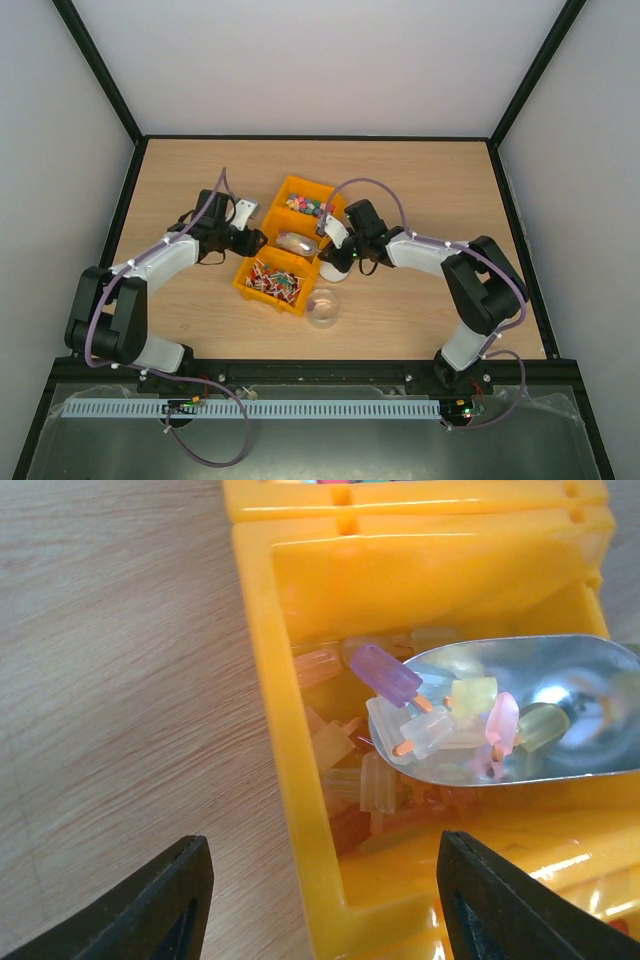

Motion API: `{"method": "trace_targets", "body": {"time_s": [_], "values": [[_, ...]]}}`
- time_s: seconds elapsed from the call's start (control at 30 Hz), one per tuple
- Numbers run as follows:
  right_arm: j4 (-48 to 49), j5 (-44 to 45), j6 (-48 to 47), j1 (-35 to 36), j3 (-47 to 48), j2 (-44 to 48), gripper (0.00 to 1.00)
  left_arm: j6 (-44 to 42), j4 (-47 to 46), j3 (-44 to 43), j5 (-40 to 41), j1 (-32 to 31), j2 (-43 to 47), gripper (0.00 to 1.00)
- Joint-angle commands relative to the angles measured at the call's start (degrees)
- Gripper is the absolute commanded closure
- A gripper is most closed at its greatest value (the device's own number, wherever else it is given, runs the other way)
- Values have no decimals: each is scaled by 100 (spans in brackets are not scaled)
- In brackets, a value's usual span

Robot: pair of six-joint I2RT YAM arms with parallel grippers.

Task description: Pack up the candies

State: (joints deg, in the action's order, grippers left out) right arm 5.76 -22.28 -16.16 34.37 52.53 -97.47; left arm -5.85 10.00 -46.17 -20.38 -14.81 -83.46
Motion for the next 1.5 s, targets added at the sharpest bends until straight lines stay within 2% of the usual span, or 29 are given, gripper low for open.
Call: {"method": "trace_targets", "body": {"time_s": [0.0,0.1,0.3,0.67,0.93,1.13,1.47], "values": [[178,-244,-159,-72,-197,331,99,-8,152,-65,-303,53,267,32],[412,-257,-81,-145,-310,435,99,-2,153,-56,-413,94,314,26],[685,-370,-116,-266,-520,518,99,25,125,-105,-406,200,282,22],[475,-670,-740,-295,-848,852,99,-60,202,-155,-432,276,330,22],[322,-702,-722,-391,-781,1126,99,-80,228,-201,-427,277,343,22],[-292,-1060,-973,-730,-703,1686,99,-138,278,-250,-485,279,340,22],[-2525,-2058,-2402,-1456,-525,2674,99,-295,430,-497,-584,286,315,20]]}}
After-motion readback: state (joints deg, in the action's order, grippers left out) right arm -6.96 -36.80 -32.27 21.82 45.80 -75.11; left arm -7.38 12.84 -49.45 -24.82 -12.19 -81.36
